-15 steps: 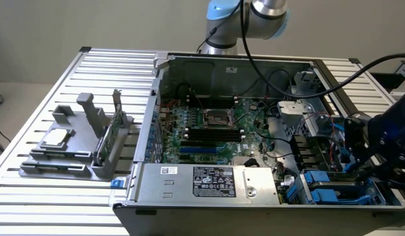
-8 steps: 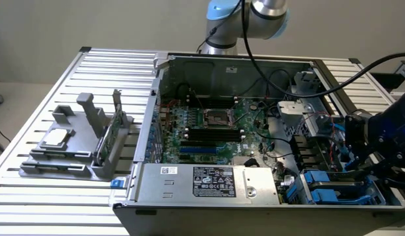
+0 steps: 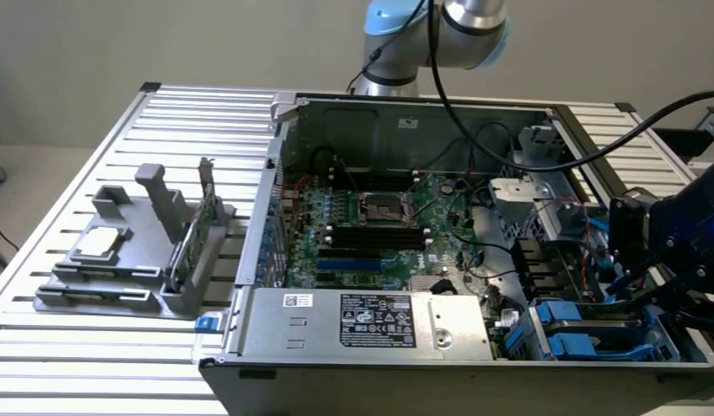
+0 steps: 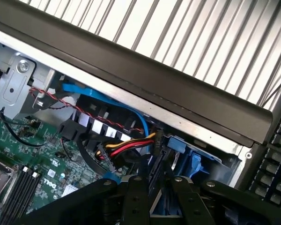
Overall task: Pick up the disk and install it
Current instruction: 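Insert the first disk wire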
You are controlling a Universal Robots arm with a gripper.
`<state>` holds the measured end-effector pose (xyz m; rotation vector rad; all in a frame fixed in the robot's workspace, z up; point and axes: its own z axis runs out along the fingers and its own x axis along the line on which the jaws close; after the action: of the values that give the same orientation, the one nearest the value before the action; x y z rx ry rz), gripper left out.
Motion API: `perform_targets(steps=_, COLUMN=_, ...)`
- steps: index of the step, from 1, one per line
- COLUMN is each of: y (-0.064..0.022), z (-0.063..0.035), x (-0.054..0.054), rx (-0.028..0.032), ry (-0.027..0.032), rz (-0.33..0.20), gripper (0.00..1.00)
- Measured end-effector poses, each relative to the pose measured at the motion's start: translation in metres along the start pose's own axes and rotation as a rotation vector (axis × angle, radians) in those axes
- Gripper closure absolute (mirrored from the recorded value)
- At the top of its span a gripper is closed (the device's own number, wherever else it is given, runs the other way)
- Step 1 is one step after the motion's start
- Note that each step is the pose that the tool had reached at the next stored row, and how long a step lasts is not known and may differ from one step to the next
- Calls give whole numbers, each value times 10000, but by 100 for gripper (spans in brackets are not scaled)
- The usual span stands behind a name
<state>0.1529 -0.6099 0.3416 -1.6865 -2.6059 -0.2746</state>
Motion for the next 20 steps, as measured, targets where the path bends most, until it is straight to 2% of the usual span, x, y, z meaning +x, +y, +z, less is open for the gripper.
perform_targets(steps=1, y=0, z=0, x=0, rx=-22, ry=34, rz=45, gripper=73)
perform_targets(steps=2, y=0, z=0, x=0, rx=-43, ry=65, rz=92, gripper=67)
perform_targets(steps=4, y=0, z=0, x=0, rx=-93, ry=138, rz=193, gripper=67)
perform_targets(steps=7, y=1, z=2, x=-1, rx=-173, ry=281, rz=295, gripper=67)
perform_targets(steps=8, y=1, z=3, x=-1, rx=-189, ry=303, rz=327, gripper=67)
perform_targets(steps=20, y=18, z=18, x=-75, rx=-185, ry=319, rz=573, gripper=67)
